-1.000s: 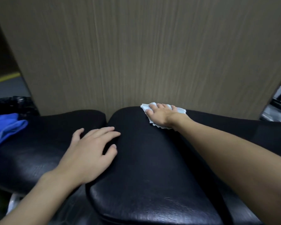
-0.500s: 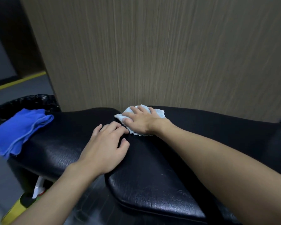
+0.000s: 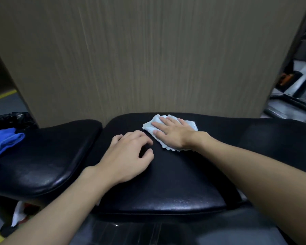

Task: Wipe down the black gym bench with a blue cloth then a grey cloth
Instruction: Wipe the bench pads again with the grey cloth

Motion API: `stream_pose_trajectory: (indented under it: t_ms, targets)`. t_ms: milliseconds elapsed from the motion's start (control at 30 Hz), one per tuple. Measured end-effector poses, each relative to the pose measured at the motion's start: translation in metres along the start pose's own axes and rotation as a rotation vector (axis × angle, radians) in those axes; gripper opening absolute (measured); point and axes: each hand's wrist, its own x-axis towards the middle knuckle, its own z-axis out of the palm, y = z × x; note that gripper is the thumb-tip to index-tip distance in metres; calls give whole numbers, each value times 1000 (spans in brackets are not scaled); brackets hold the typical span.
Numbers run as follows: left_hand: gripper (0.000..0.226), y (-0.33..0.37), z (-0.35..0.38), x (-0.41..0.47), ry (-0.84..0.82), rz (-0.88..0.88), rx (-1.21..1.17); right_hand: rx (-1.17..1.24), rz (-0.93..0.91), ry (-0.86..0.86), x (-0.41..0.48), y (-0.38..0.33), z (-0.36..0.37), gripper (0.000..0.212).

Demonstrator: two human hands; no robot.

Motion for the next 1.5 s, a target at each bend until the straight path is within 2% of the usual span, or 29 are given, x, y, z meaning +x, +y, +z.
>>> stream_pose_trajectory:
  t_ms: [433, 667, 800, 933, 1033, 1200, 1367, 1500]
  targets:
    - [49, 121, 53, 45, -236, 147, -16, 5, 327, 47, -88, 148, -15, 56]
    - [56, 122, 59, 45, -272, 143, 45, -8, 522, 87, -132, 219, -24, 55]
    - [75, 124, 59, 44, -248, 143, 26, 6, 654, 83, -155, 256, -27, 59]
    - [77, 123, 59, 44, -230, 141, 17, 14, 776, 113, -179, 284, -29, 63]
    - [72, 125, 59, 43, -233, 142, 9, 64, 882, 113, -196, 290, -29, 66]
    - [50, 126, 56, 42, -218, 139, -5, 69, 982, 127, -208, 274, -24, 64]
    - [39, 119, 44, 34, -115, 133, -68, 12, 895, 145, -196, 235, -16, 62]
    - [40, 95, 27, 18, -93, 103, -45, 6, 794, 129, -171, 193, -13, 61]
